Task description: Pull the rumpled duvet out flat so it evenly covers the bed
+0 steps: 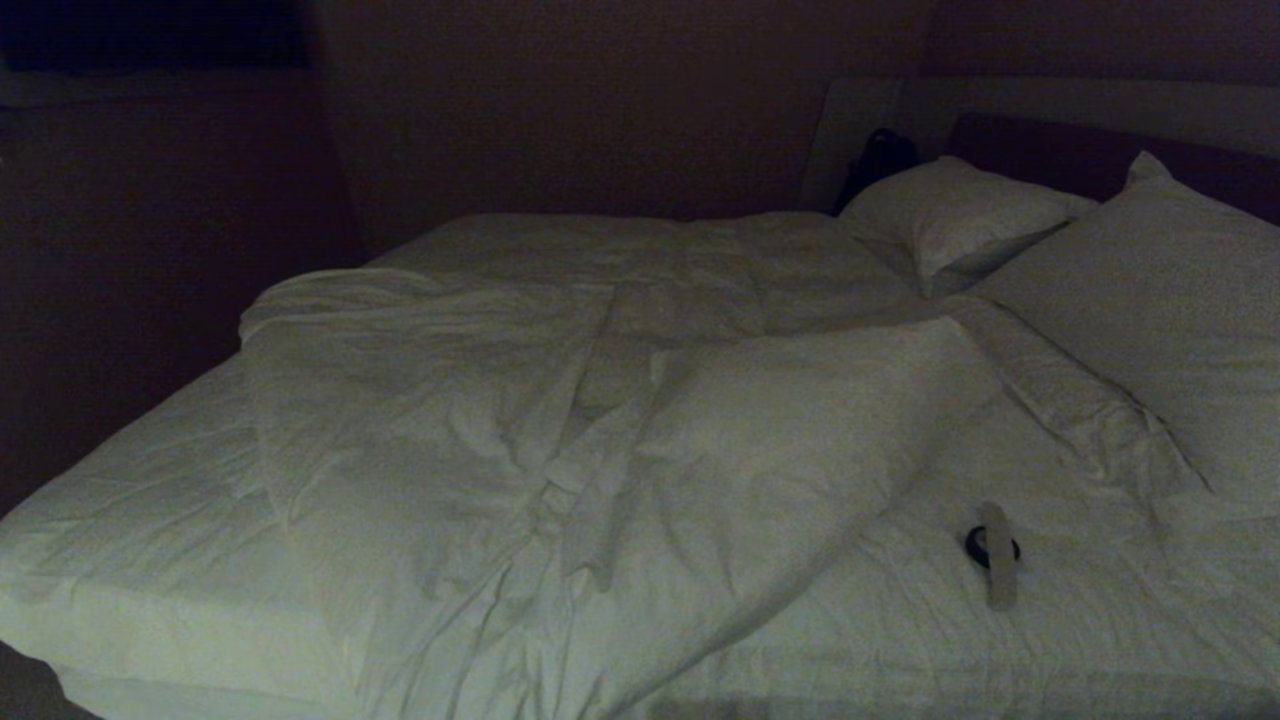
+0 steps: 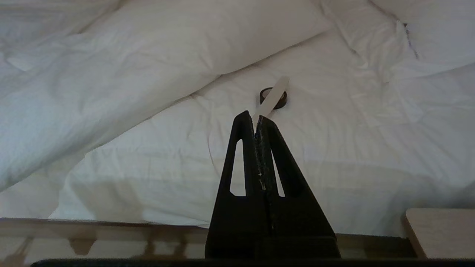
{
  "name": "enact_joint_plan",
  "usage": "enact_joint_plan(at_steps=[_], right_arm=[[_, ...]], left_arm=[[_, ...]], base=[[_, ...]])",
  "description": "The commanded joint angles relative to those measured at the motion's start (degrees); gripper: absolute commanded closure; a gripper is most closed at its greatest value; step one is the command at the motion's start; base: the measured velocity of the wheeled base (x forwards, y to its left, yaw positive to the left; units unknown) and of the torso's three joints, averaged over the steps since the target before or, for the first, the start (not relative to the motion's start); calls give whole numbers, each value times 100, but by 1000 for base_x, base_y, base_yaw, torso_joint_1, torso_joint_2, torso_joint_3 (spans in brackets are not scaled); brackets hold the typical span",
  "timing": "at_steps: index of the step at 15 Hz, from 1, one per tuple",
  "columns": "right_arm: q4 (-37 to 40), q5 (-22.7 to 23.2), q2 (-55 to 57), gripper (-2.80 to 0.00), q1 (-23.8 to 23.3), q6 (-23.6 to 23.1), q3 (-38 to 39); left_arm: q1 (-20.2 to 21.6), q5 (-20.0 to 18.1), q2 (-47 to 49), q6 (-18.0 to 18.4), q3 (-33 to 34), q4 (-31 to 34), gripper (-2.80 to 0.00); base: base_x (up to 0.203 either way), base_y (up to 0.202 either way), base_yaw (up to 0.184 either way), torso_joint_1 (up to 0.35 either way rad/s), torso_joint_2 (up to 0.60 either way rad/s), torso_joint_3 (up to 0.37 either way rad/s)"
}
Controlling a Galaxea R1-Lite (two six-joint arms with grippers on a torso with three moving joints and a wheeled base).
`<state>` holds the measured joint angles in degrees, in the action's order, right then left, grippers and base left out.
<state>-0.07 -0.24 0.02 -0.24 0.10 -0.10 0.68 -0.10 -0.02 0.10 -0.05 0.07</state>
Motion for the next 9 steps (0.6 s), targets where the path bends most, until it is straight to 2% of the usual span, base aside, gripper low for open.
enact_joint_plan(at_steps=[1,9], right_arm=[[-1,-2,-2,0,-2,-1,1],[-1,-2,-2,0,-2,-1,1]], left_arm=[[2,1,2,-1,5,1,0],[2,1,2,-1,-4,1,0]], base=[[0,0,0,0,0,0],[0,0,0,0,0,0]])
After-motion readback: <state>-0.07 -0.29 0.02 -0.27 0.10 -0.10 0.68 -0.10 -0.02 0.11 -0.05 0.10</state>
